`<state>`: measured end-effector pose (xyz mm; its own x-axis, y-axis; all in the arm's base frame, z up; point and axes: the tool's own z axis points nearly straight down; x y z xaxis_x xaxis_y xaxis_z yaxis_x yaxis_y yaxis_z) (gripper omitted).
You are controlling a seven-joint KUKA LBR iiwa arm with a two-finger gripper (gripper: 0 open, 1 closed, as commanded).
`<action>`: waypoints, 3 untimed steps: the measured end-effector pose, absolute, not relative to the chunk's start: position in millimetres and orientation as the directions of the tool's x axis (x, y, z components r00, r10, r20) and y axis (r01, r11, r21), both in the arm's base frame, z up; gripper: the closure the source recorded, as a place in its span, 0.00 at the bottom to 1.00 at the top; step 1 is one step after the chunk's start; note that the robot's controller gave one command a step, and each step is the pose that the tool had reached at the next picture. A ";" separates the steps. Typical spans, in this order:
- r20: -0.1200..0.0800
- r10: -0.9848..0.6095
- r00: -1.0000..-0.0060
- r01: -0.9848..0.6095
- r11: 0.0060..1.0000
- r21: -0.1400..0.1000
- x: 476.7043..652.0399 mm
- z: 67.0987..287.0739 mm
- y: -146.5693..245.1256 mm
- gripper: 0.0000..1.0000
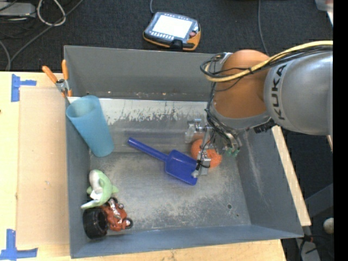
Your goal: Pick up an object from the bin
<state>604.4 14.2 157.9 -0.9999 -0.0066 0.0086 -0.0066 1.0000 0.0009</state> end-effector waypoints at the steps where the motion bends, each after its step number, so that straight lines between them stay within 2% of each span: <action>1: 0.001 -0.006 -1.000 -0.006 1.000 0.001 606.1 162.6 14.1 0.00; 2: 0.010 0.207 -0.978 0.207 0.978 0.000 602.5 66.3 43.3 0.00; 3: -0.006 0.290 -0.957 0.290 0.957 0.002 602.9 128.8 49.7 0.00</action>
Offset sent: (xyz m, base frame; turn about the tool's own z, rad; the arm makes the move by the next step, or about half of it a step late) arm -0.0004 0.0279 -0.0879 0.2155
